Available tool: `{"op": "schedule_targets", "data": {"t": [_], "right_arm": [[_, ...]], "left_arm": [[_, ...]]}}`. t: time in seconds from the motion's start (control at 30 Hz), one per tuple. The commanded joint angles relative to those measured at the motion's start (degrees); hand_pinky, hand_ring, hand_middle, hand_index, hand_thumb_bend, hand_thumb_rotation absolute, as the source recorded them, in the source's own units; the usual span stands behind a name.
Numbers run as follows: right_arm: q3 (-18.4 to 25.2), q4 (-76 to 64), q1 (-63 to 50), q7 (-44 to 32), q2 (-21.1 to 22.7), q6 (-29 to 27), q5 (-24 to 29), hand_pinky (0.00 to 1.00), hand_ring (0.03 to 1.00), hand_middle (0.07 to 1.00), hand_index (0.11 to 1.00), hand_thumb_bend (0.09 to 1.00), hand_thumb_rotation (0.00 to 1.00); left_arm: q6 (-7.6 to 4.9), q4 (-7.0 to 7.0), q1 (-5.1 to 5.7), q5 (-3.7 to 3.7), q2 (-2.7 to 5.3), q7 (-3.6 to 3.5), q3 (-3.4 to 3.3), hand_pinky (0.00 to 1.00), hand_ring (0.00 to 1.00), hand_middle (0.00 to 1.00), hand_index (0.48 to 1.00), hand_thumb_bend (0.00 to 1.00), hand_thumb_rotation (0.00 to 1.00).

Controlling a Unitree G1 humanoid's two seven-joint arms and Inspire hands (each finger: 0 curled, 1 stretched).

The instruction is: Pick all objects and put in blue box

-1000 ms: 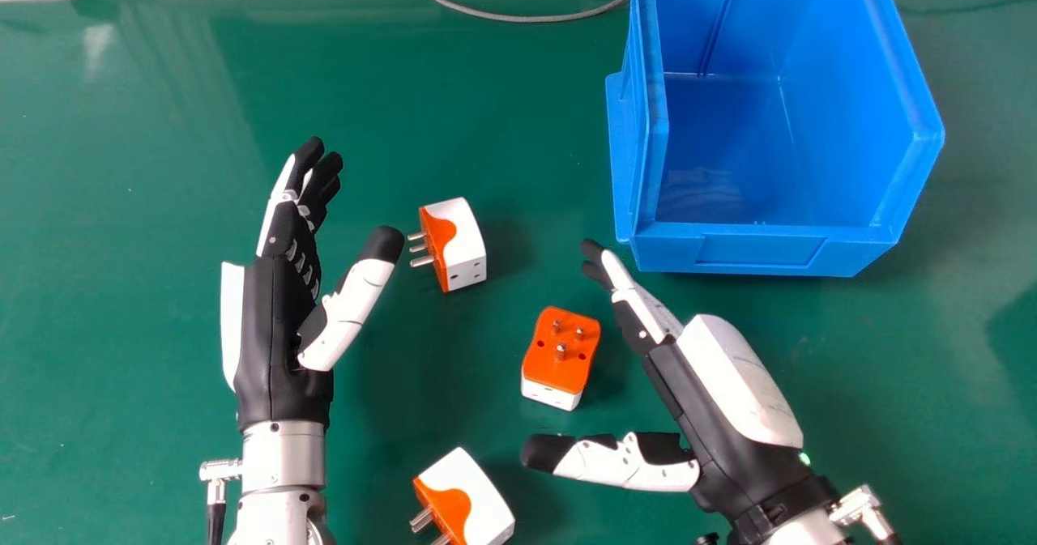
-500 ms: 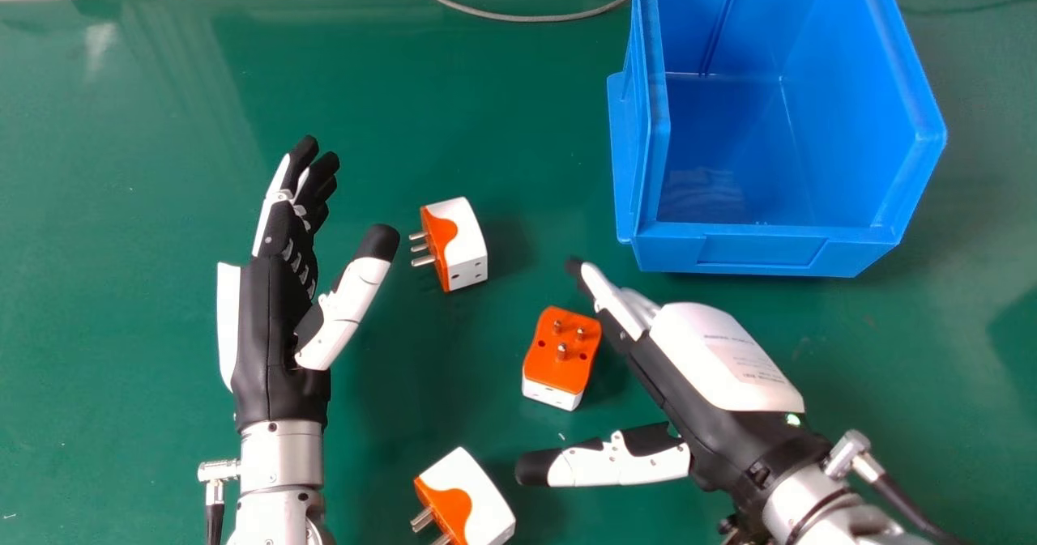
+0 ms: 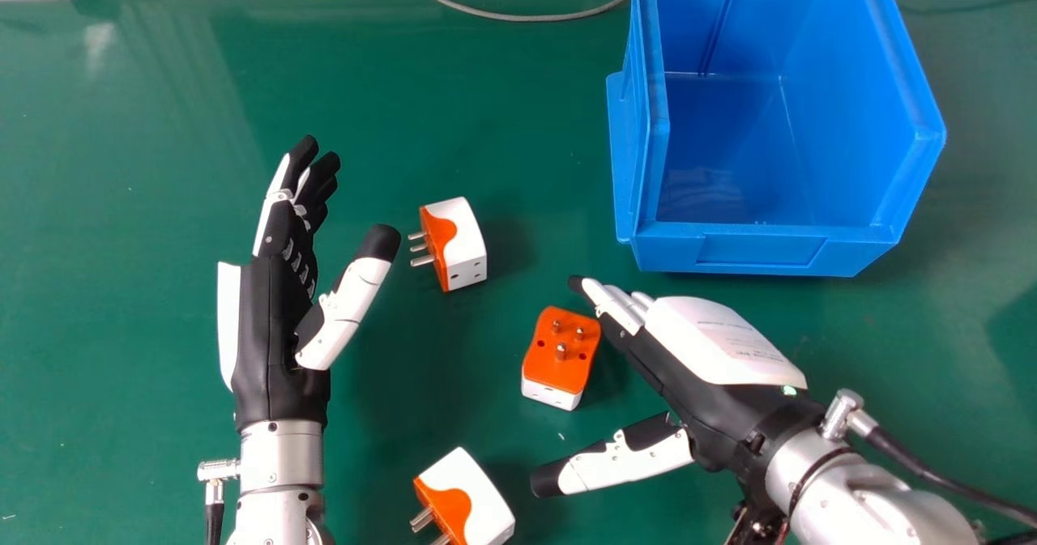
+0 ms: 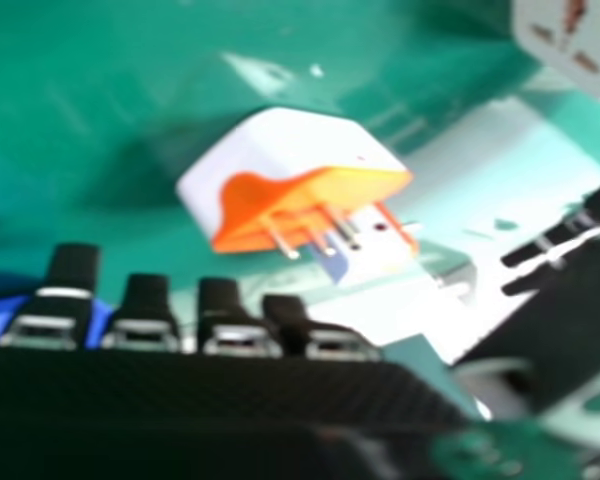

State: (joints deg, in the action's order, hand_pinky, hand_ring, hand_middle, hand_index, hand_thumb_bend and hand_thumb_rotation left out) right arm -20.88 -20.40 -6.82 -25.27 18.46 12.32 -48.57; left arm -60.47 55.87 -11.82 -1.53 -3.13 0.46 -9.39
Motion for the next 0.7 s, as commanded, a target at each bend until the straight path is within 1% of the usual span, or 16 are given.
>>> {"op": "schedule_targets", "data": {"t": [0.0,0.07,0.13,0.17,0.2,0.23,0.33,0.43,0.5,0.67], "right_arm": [[-0.5,-2.1,1.8,-0.8,0.4,0.7,-1.3,0.92,0.985,0.983,0.986,0.797,0.57],[-0.8,-2.4,2.4,-1.5,0.5,1.2,-2.3,0.92,0.981,0.980,0.983,0.796,0.56],[-1.2,-2.9,2.9,-2.5,0.5,1.8,-3.0,0.92,0.974,0.974,0.980,0.797,0.54],[-1.3,-3.1,3.2,-2.9,0.5,2.0,-3.1,0.92,0.967,0.968,0.976,0.798,0.53],[-1.4,-3.2,3.4,-3.1,0.5,2.2,-3.2,0.92,0.965,0.966,0.975,0.798,0.53],[-1.6,-3.3,3.7,-3.4,0.6,2.3,-3.5,0.91,0.961,0.962,0.972,0.798,0.52],[-2.2,-3.4,4.9,-4.3,0.3,2.9,-4.5,0.91,0.951,0.953,0.966,0.800,0.50],[-2.7,-3.3,6.1,-4.9,-0.2,3.6,-5.2,0.90,0.946,0.948,0.961,0.804,0.49],[-3.0,-3.2,7.0,-5.2,-0.5,3.9,-5.5,0.88,0.935,0.939,0.952,0.815,0.45],[-4.4,-1.8,9.1,-4.4,-1.4,4.6,-7.3,0.87,0.924,0.928,0.942,0.828,0.40]], "left_arm": [[-0.80,-0.30,-0.25,0.63,-0.07,0.28,0.16,0.94,0.90,0.89,0.900,0.87,0.59],[-0.66,-0.33,-0.18,0.72,-0.04,0.42,0.13,0.94,0.90,0.89,0.899,0.87,0.59],[-0.52,-0.47,-0.12,0.32,0.07,-0.08,0.12,0.94,0.90,0.89,0.897,0.88,0.60],[-0.54,-0.47,-0.11,0.28,0.10,-0.16,0.12,0.94,0.90,0.89,0.897,0.88,0.60],[-0.65,-0.40,-0.12,0.45,0.07,0.00,0.09,0.95,0.90,0.89,0.898,0.88,0.59],[-0.74,-0.29,-0.16,0.69,0.07,0.32,0.04,0.95,0.90,0.89,0.898,0.88,0.59],[-0.68,-0.20,-0.23,0.39,0.21,0.16,-0.02,0.95,0.90,0.89,0.897,0.88,0.60],[-0.87,0.09,-0.38,0.67,0.10,0.41,-0.04,0.95,0.90,0.89,0.897,0.88,0.60],[-0.54,-0.24,-0.28,0.36,0.25,0.16,0.01,0.95,0.90,0.89,0.896,0.88,0.60],[-0.74,-0.39,-0.16,0.92,0.15,0.67,0.10,0.95,0.90,0.89,0.895,0.88,0.60]]}}
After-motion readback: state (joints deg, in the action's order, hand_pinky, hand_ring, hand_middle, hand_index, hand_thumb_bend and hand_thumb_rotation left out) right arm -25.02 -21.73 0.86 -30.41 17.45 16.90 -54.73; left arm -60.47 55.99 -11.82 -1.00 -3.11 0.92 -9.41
